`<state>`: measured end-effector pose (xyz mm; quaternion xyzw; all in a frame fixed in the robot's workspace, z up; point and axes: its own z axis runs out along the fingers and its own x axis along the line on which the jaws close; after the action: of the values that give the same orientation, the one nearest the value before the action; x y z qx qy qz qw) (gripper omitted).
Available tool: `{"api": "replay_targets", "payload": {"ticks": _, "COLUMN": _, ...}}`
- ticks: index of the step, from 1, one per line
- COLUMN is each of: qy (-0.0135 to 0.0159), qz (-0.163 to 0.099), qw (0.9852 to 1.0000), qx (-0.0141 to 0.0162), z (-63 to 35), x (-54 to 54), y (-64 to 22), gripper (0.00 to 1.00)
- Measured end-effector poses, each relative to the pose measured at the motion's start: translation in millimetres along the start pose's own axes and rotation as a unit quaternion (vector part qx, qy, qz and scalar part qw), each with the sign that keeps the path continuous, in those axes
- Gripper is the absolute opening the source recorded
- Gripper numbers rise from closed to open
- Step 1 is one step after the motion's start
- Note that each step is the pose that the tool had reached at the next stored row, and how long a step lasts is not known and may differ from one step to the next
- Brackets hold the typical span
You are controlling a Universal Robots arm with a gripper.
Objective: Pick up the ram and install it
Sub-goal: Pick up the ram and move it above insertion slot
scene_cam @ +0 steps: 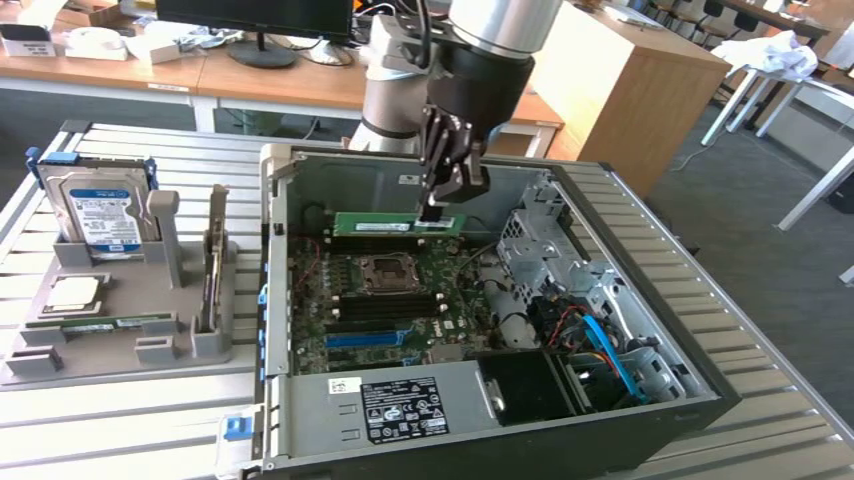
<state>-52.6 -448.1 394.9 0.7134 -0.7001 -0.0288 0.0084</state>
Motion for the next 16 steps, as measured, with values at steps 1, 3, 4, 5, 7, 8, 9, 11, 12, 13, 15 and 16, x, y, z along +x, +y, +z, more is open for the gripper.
{"api": "replay_targets", "payload": {"ticks": 1, "qy": 0.0, "qz": 0.0, "qw": 1.0, "qx": 0.0, "z": -0.1, "x": 0.1, "y": -1.6, "gripper": 0.11}}
{"api": "replay_targets", "payload": {"ticks": 3, "qy": 0.0, "qz": 0.0, "qw": 1.0, "qx": -0.0001, "z": -0.3, "x": 0.3, "y": -5.3, "gripper": 0.11}}
{"api": "replay_targets", "payload": {"ticks": 4, "qy": 0.0, "qz": 0.0, "qw": 1.0, "qx": -0.0002, "z": -0.4, "x": 0.4, "y": -7.3, "gripper": 0.11}}
{"api": "replay_targets", "payload": {"ticks": 5, "qy": 0.0, "qz": 0.0, "qw": 1.0, "qx": -0.0003, "z": -0.5, "x": 0.5, "y": -9.2, "gripper": 0.11}}
{"api": "replay_targets", "payload": {"ticks": 7, "qy": 0.0, "qz": 0.0, "qw": 1.0, "qx": -0.0004, "z": -0.7, "x": 0.8, "y": -12.9, "gripper": 0.11}}
{"api": "replay_targets", "payload": {"ticks": 8, "qy": -0.0001, "qz": 0.0, "qw": 1.0, "qx": -0.0005, "z": -0.8, "x": 0.9, "y": -14.8, "gripper": 0.11}}
{"api": "replay_targets", "payload": {"ticks": 9, "qy": 0.0, "qz": 0.0, "qw": 1.0, "qx": -0.0006, "z": -0.9, "x": 1.0, "y": -16.8, "gripper": 0.11}}
{"api": "replay_targets", "payload": {"ticks": 11, "qy": 0.0, "qz": 0.0, "qw": 1.0, "qx": -0.0007, "z": -1.1, "x": 1.3, "y": -20.1, "gripper": 0.11}}
{"api": "replay_targets", "payload": {"ticks": 12, "qy": 0.0, "qz": 0.0, "qw": 1.0, "qx": -0.0008, "z": -1.1, "x": 1.4, "y": -21.8, "gripper": 0.11}}
{"api": "replay_targets", "payload": {"ticks": 13, "qy": -0.0001, "qz": 0.0, "qw": 1.0, "qx": -0.0008, "z": -1.2, "x": 1.5, "y": -23.4, "gripper": 0.11}}
{"api": "replay_targets", "payload": {"ticks": 15, "qy": 0.0, "qz": 0.0, "qw": 1.0, "qx": -0.0009, "z": -1.3, "x": 1.6, "y": -25.7, "gripper": 0.11}}
{"api": "replay_targets", "payload": {"ticks": 16, "qy": 0.0, "qz": 0.0, "qw": 1.0, "qx": -0.0009, "z": -1.4, "x": 1.6, "y": -26.4, "gripper": 0.11}}
